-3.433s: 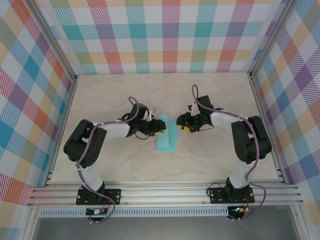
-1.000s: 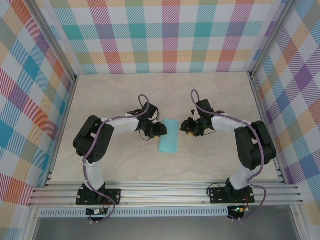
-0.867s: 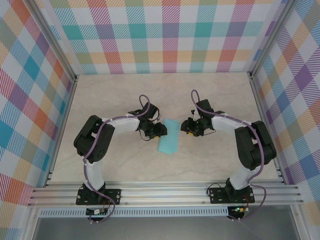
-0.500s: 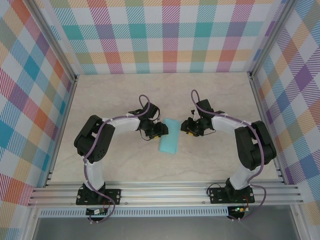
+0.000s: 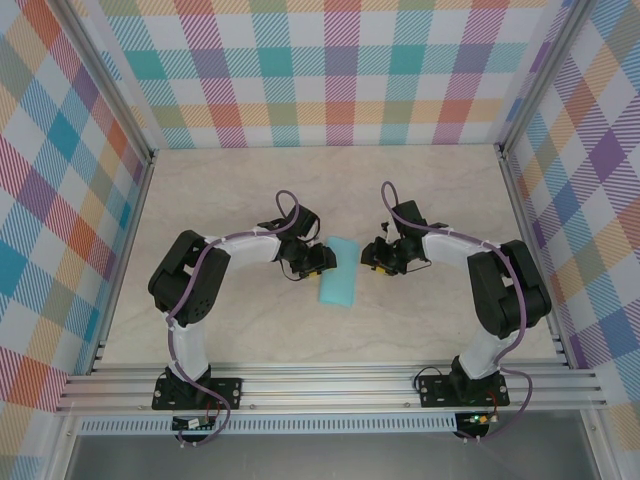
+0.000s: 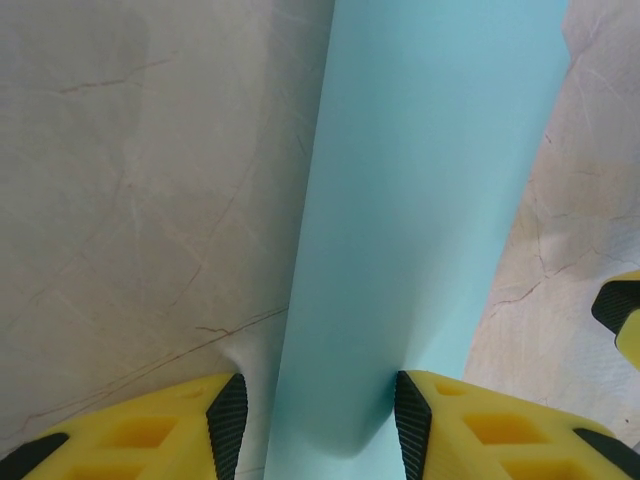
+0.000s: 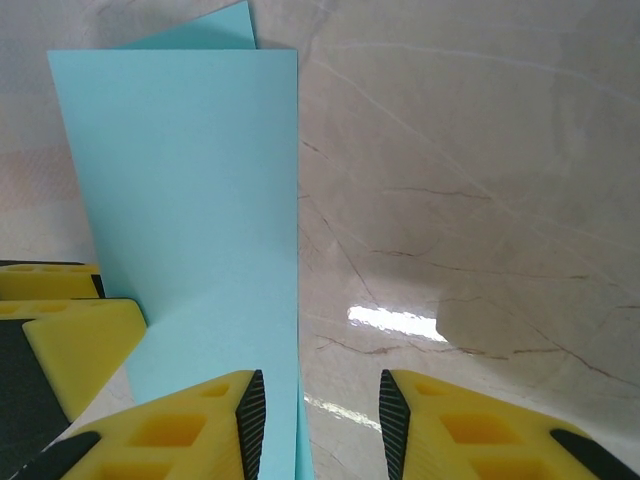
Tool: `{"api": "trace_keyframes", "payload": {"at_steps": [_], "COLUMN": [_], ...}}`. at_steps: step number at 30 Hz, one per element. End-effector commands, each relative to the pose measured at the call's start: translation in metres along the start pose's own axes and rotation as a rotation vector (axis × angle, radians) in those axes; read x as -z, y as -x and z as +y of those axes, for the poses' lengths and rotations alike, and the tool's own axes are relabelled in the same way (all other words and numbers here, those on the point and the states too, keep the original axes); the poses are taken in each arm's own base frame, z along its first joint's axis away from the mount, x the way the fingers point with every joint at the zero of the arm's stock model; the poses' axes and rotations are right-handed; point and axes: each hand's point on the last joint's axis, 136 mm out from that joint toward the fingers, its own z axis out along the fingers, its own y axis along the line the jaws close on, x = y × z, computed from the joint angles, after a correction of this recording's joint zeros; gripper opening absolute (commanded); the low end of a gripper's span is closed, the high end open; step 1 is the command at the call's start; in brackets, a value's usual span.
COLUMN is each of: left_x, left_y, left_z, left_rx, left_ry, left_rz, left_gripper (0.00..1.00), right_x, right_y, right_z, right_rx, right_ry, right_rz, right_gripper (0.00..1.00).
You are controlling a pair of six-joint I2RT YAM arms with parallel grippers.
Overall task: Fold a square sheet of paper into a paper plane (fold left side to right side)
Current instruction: First fold in half a square sheet of paper at the center of the table.
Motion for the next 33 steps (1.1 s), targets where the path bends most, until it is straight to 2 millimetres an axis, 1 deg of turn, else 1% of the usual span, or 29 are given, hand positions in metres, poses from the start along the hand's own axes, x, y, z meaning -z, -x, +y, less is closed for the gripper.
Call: {"api": "trace_keyframes", "payload": {"at_steps": [1,5,6,22,33], "left_x": [-0.008,-0.006,-0.006,-0.01,-0.015], "left_y": [0.004,0.005,0.011,0.015,0.011], "left_z": [0.012,0.012,0.007,0.006,0.012], "left_rx": [0.021,0.03,0.021,0.058,0.069], "left_ry": [0.067,0.072,0.049,0.037,0.052], "left_rz": [-0.036,-0.046,-0.067,-0.081,-0.068], "left_gripper": [0.45,0.45,0.45,0.45,0.45], "right_x": [-0.005,-0.005,-0.005,-0.008,-0.011], "right_y": [-0.004,-0.004,-0.004,-0.006,-0.007], "right_z": [-0.004,-0.003,-0.003,-0.002,0.007], "right_rx": [-0.012,-0.013,-0.013,-0.018,-0.013], "right_ry": [0.007,0.011,0.012,0.025,0.08], "right_rz": [0.023,0.024,0.023,0.034,0.056], "right_gripper": [0.37,0.36,0.36,0.36,0.29]}}
